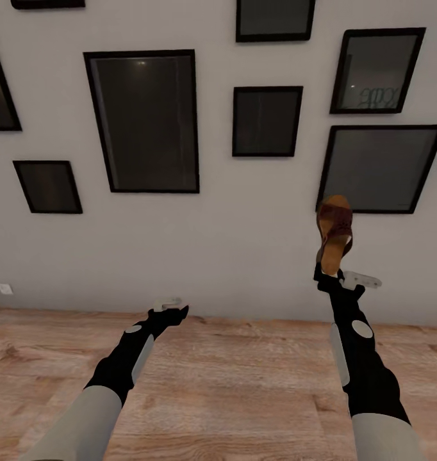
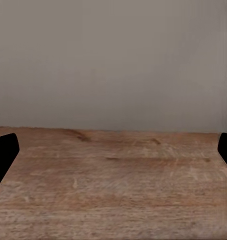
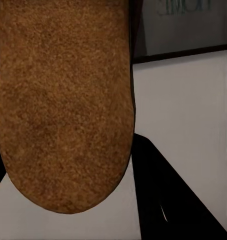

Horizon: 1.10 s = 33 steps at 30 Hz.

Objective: Pick up the two gym shoes and the two sandals from the corridor floor and place them onto the hallstand (shoe rack) in the corridor, making sure they are on the rack and not on the floor. Arrange them so the two gym shoes are next to each other and the two sandals are next to each other.

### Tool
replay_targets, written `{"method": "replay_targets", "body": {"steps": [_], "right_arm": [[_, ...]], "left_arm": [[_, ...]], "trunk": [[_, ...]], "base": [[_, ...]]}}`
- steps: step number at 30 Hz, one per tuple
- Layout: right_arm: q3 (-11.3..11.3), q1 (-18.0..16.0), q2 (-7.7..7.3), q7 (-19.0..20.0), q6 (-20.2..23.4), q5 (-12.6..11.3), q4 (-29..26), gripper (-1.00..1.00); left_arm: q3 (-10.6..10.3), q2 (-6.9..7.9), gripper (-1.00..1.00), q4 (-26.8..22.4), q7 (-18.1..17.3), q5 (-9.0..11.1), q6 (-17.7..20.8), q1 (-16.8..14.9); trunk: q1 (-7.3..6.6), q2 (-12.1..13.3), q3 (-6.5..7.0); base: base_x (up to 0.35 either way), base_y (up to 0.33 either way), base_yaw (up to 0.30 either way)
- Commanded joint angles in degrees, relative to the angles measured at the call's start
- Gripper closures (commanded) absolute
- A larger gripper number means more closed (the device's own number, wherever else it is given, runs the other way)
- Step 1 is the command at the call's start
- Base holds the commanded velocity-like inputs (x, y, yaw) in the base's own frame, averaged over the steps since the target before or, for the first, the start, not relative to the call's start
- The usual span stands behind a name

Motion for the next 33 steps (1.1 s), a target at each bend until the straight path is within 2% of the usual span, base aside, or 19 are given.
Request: {"method": "replay_targets", "body": {"steps": [1, 33], "right_arm": [[-0.04, -0.04, 0.05, -0.08, 0.05, 0.03, -0.01, 1.0], [-0.04, -0.05, 0.05, -0.07, 0.14, 0.12, -0.02, 1.0]], "left_arm": [[0.28, -0.04, -1.0, -0.12, -0.35, 0.13, 0.44, -0.01], [0.28, -0.04, -1.0, -0.12, -0.35, 0.08, 0.44, 0.03]], "trunk": [[-0.01, -0.03, -0.03], [-0.01, -0.03, 0.75]], "base": [[0.0, 0.0, -0.3], [0.0, 0.0, -0.3]]}}
